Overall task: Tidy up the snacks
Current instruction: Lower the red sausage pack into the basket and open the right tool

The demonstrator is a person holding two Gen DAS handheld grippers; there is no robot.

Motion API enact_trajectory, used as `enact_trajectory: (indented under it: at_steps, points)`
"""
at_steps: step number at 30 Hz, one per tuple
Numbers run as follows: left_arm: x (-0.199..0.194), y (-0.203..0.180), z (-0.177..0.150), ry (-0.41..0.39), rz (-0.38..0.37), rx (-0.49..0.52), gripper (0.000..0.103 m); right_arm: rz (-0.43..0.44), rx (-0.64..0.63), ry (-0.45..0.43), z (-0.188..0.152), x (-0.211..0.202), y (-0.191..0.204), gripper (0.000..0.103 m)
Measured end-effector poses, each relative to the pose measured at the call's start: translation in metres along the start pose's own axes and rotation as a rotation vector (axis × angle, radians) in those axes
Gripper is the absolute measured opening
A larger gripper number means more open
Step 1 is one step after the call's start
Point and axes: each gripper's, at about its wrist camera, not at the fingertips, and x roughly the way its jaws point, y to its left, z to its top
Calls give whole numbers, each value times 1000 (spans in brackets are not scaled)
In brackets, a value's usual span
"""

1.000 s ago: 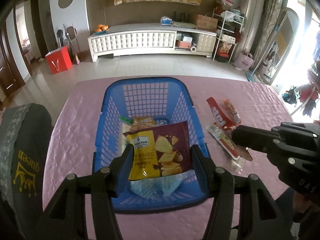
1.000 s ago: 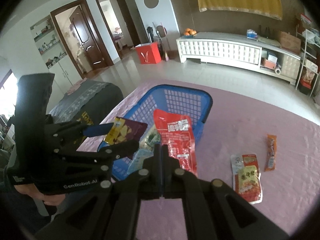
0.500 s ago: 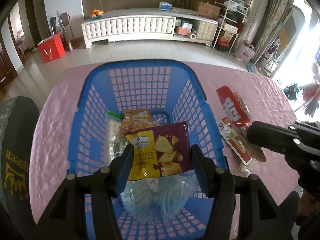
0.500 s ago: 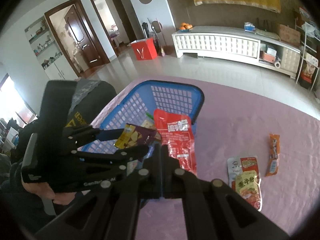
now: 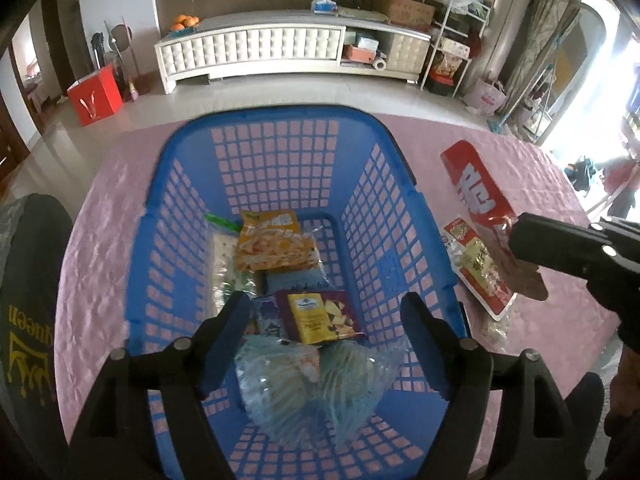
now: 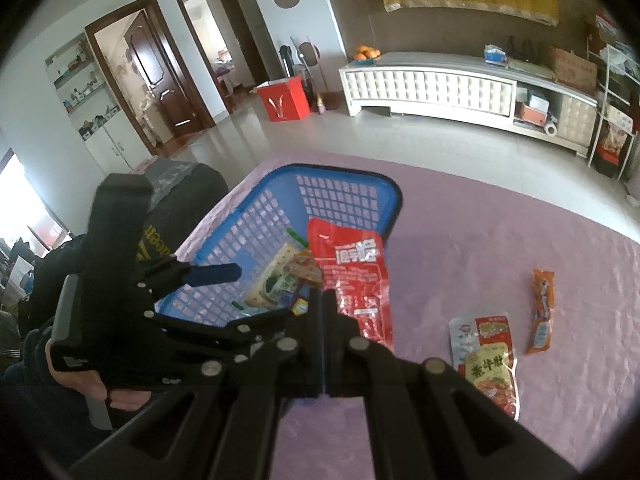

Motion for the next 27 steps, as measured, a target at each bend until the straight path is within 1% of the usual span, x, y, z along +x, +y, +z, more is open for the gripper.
enact_trajectory:
  at_steps: [8, 11, 14, 20, 27]
  points:
    - [-38, 27, 0, -69, 14, -36, 76, 9, -62, -5, 14, 1, 31, 2]
    - [-49, 39, -1, -92, 34, -46, 76, 10, -87, 6, 20, 9, 42, 2]
    - [-56, 53, -2, -104, 36, -66, 75, 4, -106, 23, 23, 20, 48, 2]
    - [-53, 73, -8, -99, 45, -91, 76, -24, -109, 79, 20, 44, 47, 2]
    - [-41, 80, -15, -79, 33, -106, 75, -51, -101, 142, 8, 62, 45, 2]
